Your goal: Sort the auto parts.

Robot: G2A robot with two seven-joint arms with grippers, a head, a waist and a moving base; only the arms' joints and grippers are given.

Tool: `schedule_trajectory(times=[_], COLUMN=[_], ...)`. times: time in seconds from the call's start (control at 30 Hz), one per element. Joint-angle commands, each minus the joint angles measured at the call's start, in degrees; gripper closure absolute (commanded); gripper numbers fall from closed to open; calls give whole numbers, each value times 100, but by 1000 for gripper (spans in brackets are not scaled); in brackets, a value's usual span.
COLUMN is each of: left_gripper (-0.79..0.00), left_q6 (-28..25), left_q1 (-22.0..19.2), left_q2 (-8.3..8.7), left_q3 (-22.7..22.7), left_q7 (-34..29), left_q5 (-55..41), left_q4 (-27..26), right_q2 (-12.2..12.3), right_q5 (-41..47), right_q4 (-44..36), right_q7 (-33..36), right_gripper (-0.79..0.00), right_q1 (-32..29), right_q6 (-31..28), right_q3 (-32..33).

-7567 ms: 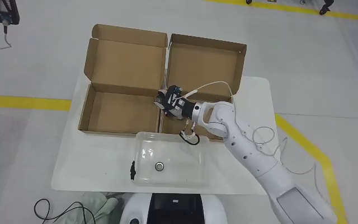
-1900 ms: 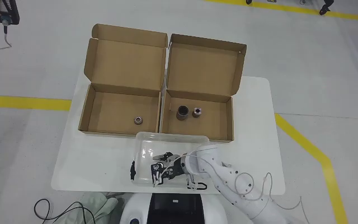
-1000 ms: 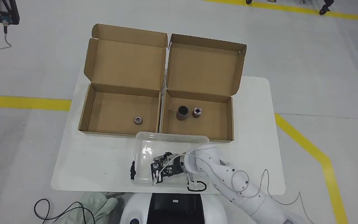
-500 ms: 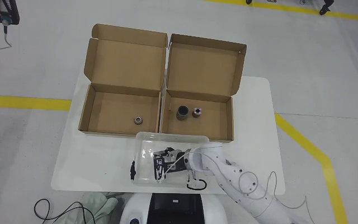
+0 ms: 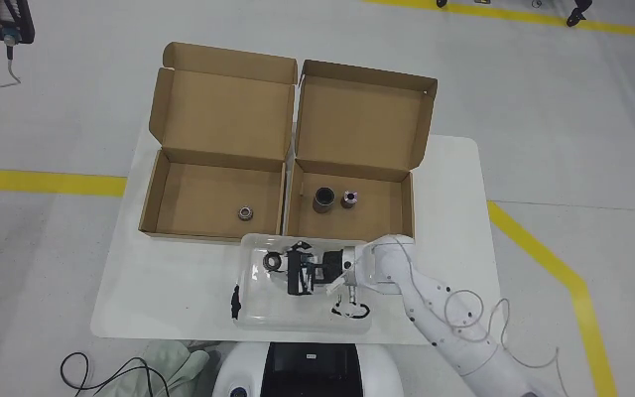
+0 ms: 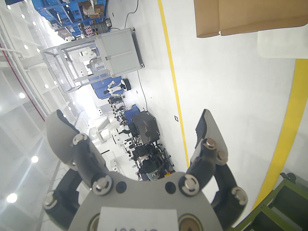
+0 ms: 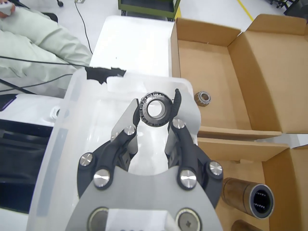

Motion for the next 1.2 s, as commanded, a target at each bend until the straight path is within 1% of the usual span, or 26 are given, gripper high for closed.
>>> schedule_trajectory(times=[0.0, 0.27, 0.5, 0.7, 0.97, 1.17], left_gripper=[-785, -785, -785, -785, -785, -785], left_q6=[0, 0, 0, 0, 0, 0], left_q1=[0, 0, 0, 0, 0, 0], left_q2=[0, 0, 0, 0, 0, 0], left_q3=[0, 0, 0, 0, 0, 0], left_q7=[0, 0, 0, 0, 0, 0], left_q5=[0, 0, 0, 0, 0, 0], left_q4=[0, 0, 0, 0, 0, 0], right_q2=[-1, -18, -29, -41, -9, 47], right_q5=[186, 730, 1197, 1819, 2274, 2565], right_q4=[-19, -375, -749, -891, -1295, -1580], right_q7=[-202, -528, -359, -472, -702, -723], right_gripper=[0, 0, 0, 0, 0, 0], right_q1=[55, 333, 730, 1024, 1092, 1053], right_q6=[-67, -208, -240, -343, -292, -311], right_q3=[33, 137, 329, 524, 896, 1273])
